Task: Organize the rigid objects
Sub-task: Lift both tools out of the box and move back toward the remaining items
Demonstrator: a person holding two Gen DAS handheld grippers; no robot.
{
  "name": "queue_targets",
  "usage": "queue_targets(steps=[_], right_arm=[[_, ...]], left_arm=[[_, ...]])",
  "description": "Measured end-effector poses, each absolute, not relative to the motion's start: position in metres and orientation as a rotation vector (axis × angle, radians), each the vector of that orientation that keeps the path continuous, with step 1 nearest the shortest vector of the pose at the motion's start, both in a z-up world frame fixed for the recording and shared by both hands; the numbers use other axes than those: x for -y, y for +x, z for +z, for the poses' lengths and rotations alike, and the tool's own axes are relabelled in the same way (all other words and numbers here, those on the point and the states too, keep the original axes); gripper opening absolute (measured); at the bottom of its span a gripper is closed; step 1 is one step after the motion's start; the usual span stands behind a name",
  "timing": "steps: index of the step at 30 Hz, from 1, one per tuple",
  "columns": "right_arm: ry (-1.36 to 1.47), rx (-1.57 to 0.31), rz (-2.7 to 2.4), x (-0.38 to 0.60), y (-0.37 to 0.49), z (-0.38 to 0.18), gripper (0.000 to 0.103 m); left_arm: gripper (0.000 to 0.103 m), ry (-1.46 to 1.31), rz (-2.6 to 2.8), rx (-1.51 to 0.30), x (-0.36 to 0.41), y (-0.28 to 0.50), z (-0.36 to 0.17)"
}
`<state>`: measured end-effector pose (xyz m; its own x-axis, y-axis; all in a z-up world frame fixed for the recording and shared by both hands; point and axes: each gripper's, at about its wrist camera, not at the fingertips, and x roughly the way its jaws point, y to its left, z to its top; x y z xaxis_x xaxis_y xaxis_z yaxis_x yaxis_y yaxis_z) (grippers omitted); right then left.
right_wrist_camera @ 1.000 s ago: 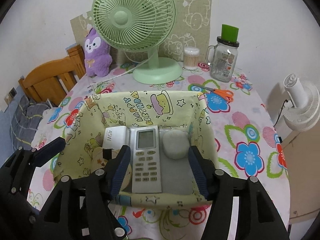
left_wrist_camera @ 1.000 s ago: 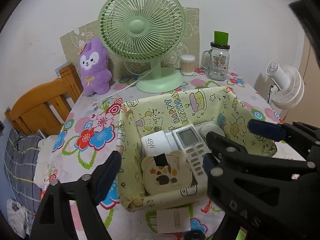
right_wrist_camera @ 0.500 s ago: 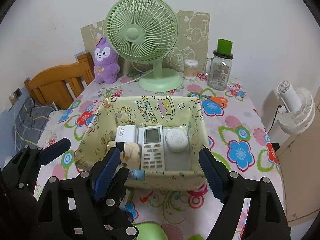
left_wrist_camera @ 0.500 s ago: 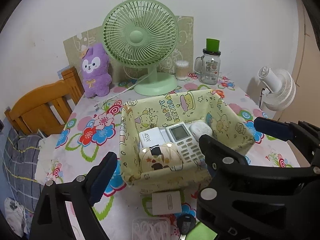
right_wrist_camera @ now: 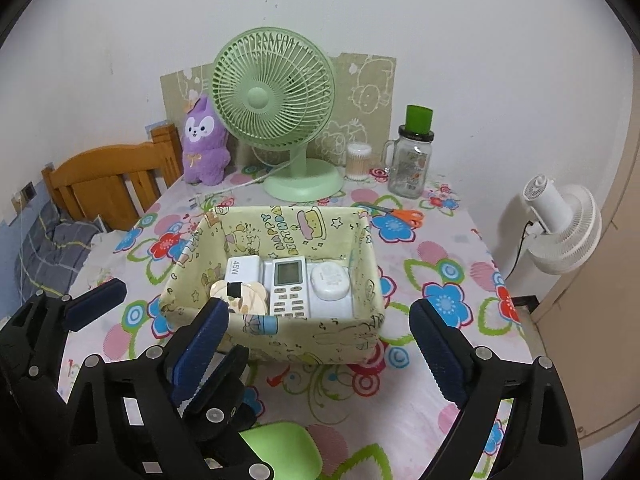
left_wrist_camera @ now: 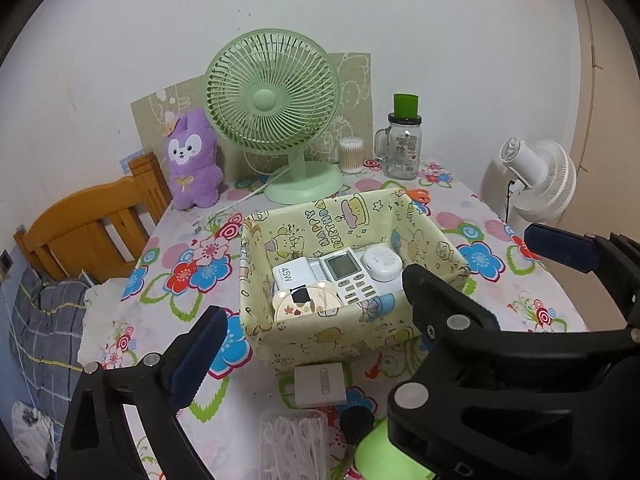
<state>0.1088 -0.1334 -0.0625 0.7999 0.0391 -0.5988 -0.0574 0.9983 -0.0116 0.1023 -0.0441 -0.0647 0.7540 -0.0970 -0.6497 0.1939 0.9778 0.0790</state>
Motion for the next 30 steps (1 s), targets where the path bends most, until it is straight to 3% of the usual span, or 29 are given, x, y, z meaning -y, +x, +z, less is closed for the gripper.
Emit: queue_targets(steps=[30], right_arm=[[-0.073, -0.577, 0.068, 0.124, 0.042, -0.062, 0.094]], left_arm=[[0.103, 0.106, -0.146, -0.675, 0.034, 0.043, -0.063]])
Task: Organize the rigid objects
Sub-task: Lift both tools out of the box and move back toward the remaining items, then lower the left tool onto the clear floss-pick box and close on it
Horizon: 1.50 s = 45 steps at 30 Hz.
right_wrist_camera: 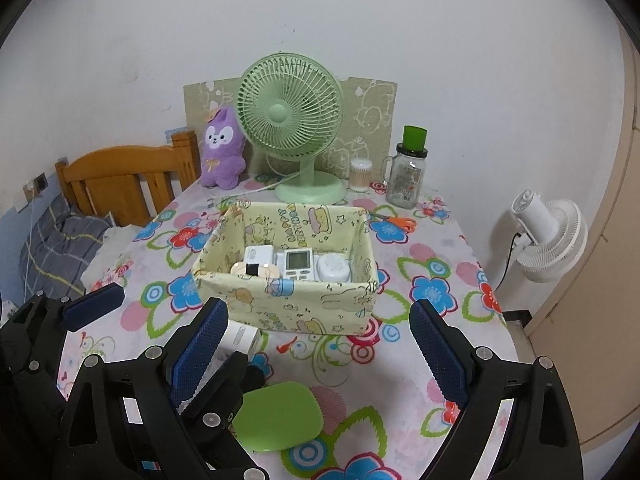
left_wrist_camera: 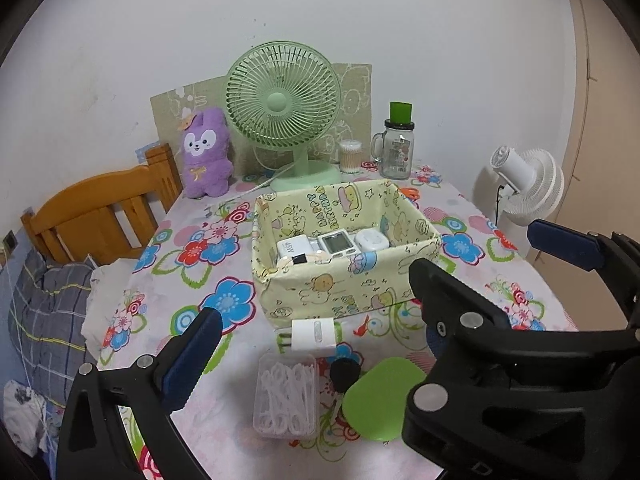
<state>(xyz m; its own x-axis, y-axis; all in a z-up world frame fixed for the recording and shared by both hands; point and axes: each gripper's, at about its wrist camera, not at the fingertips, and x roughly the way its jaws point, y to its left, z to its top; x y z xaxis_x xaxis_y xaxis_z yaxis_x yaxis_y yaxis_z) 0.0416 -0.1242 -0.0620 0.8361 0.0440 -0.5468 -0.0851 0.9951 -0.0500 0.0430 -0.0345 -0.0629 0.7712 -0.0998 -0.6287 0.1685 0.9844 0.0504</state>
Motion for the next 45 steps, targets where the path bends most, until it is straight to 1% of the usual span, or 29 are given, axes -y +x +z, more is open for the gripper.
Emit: queue_targets(steps=[12, 24, 40, 45], right_arm=[[-0.086, -0.572, 0.077, 0.121, 0.026, -0.081, 0.094], [-0.061, -0.615, 0.1, 0.118, 0.019, -0.111, 0.094], [-0.071, -0.647, 0.151, 0.111, 0.031, -0.144, 0.094], [-0.091, -0.662, 0.16, 0.106, 0.039, -0.155, 0.094]], left_arm=[[0.103, 0.106, -0.158, -0.703, 0.031, 0.026, -0.082], [0.103, 0.134, -0.151, -0.721, 0.025, 0.017, -0.108], [0.103, 0.092, -0.106, -0.775, 0.005, 0.023, -0.141], [0.103, 0.076, -0.086, -0.818, -0.003, 0.034, -0.156]])
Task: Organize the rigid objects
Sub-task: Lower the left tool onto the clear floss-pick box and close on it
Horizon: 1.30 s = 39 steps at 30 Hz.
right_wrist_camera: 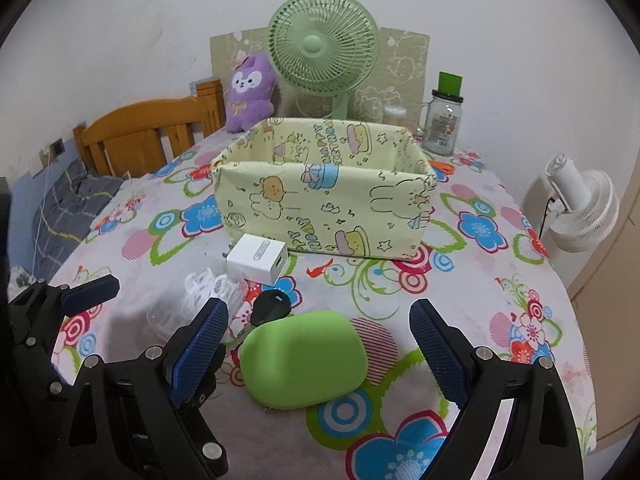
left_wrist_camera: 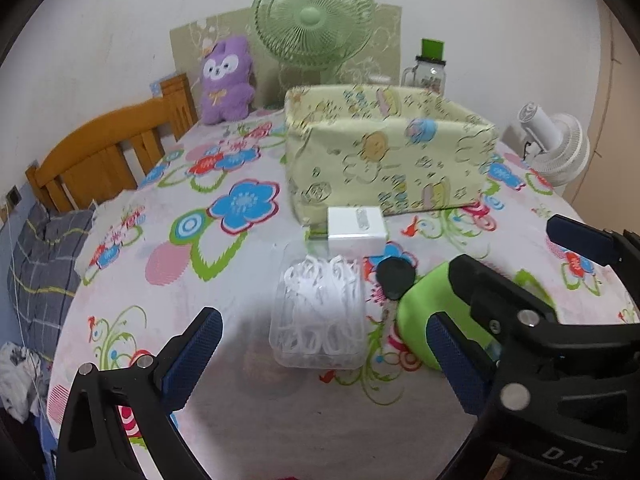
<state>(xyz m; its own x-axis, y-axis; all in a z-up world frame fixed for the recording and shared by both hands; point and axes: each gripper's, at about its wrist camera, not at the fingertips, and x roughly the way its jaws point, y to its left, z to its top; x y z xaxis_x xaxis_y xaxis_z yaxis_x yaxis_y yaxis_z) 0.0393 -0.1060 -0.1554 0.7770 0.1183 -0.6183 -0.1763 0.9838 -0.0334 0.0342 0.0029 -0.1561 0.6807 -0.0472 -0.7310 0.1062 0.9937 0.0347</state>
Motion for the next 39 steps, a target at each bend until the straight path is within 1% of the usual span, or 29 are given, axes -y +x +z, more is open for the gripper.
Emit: queue_targets(steps=[12, 17, 23, 26, 29, 30, 31, 34, 39], right_arm=[[-0.068, -0.735, 0.159, 0.102, 0.067, -0.176, 0.094], [-0.077, -0.749, 0.154, 0.097, 0.077, -0.181, 0.094], [-0.044, -0.774, 0.162, 0.096, 0.087, -0.187, 0.094], [-0.033, -0.784, 0.167, 0.095, 0.09, -0.189, 0.094], [-0.031, -0.791, 0.163, 0.092, 0.093, -0.191, 0.094], [-0.034, -0.796, 0.162, 0.091, 0.094, -0.191, 0.094], [-0.044, -0.8, 0.159, 0.089, 0.094, -0.193, 0.094], [-0.034, -0.807, 0.163, 0.087, 0.096, -0.194, 0.093], [-0.042, -0.812, 0.164, 0.082, 0.098, -0.195, 0.093]], left_arm=[[0.102, 0.076, -0.066, -0.863, -0.008, 0.058, -0.176], [0.098, 0.1, -0.029, -0.856, -0.01, 0.065, -0.182], [0.094, 0.039, -0.034, -0.877, -0.018, 0.073, -0.186], [0.089, 0.027, -0.052, -0.878, -0.018, 0.073, -0.186], [0.081, 0.039, -0.074, -0.871, -0.014, 0.072, -0.185], [0.073, 0.047, -0.075, -0.875, -0.012, 0.073, -0.186], [0.068, 0.048, -0.08, -0.881, -0.011, 0.073, -0.188], [0.063, 0.036, -0.096, -0.878, -0.011, 0.072, -0.187], [0.061, 0.037, -0.108, -0.874, -0.012, 0.071, -0.187]])
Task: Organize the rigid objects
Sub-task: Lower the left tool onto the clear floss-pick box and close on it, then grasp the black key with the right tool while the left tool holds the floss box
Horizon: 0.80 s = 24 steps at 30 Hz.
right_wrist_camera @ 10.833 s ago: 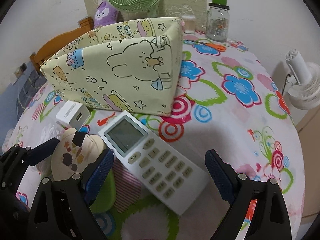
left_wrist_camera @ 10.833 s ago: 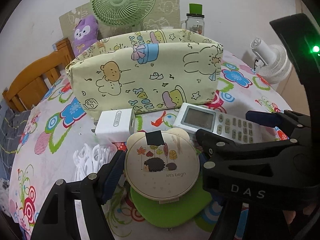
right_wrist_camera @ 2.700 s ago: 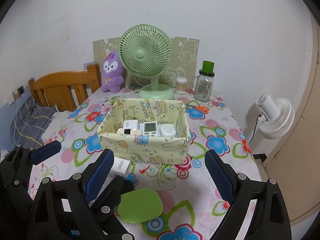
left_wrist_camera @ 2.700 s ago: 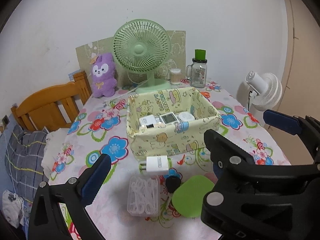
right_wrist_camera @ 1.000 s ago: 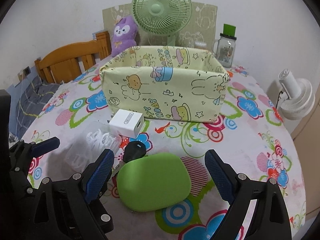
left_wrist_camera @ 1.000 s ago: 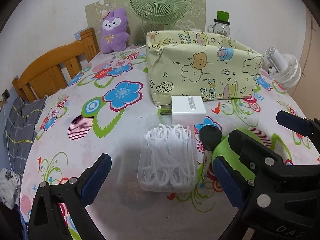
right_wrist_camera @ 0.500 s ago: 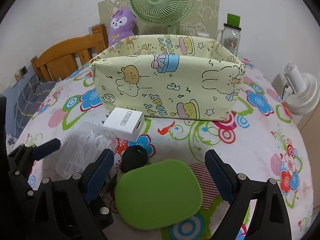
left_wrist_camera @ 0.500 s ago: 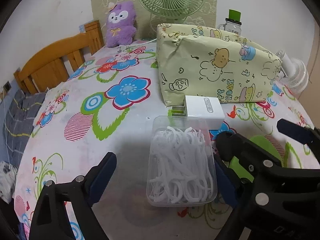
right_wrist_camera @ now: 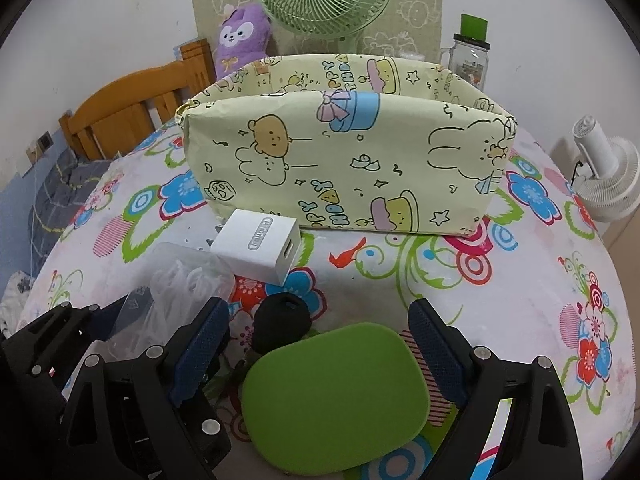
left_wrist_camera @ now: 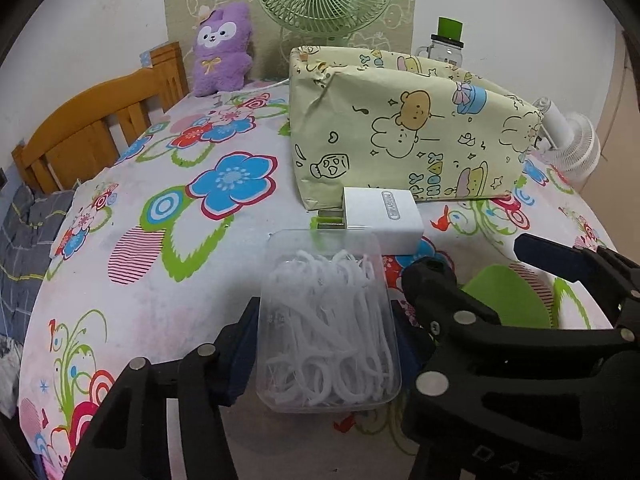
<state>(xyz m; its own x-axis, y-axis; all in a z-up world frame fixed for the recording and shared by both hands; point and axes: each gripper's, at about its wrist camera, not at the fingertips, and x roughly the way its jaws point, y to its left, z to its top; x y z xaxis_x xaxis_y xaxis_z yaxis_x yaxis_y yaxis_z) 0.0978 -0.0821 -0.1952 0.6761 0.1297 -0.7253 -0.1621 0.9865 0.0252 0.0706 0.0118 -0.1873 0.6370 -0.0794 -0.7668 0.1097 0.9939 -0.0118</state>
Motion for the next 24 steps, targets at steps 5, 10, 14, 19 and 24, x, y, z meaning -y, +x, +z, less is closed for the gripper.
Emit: queue_targets(steps=[5, 10, 14, 19, 24], right_arm=[[-0.051, -0.826, 0.152, 0.078, 0.1, -0.198, 0.088], [-0.079, -0.834, 0.14, 0.073, 0.103, -0.202, 0.082], [-0.086, -0.852, 0.172, 0.065, 0.104, -0.202, 0.07], [-0.046, -0.902, 0.22, 0.062, 0.109, -0.204, 0.06], [-0.046, -0.904, 0.214, 0.059, 0.108, -0.204, 0.054]], left_arm=[[0.061, 0.081, -0.08, -0.861, -0.015, 0.065, -0.186], [0.061, 0.069, -0.075, -0.862, -0.023, 0.061, -0.187], [0.061, 0.031, -0.087, -0.877, -0.027, 0.064, -0.188], [0.061, 0.024, -0.096, -0.886, -0.028, 0.066, -0.188], [0.061, 0.031, -0.096, -0.882, -0.025, 0.065, -0.188]])
